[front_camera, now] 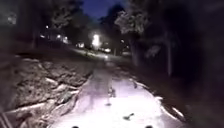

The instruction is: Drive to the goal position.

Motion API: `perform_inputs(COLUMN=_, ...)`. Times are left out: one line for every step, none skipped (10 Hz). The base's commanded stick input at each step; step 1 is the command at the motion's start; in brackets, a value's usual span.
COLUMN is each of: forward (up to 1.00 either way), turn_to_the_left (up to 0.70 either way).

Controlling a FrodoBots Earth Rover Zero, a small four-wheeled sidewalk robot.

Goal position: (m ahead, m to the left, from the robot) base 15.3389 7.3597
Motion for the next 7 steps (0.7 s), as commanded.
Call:
perform_inputs(forward=0.70, turn_to_the_left=0.00)
perform_inputs(forward=0.70, turn_to_the_left=0.00)
perform_inputs(forward=0.70, turn_to_the_left=0.00)
perform_inputs(forward=0.70, turn_to_the_left=0.00)
perform_inputs(forward=0.70, turn_to_the_left=0.00)
perform_inputs(forward=0.70, turn_to_the_left=0.00)
perform_inputs(forward=0.70, turn_to_the_left=0.00)
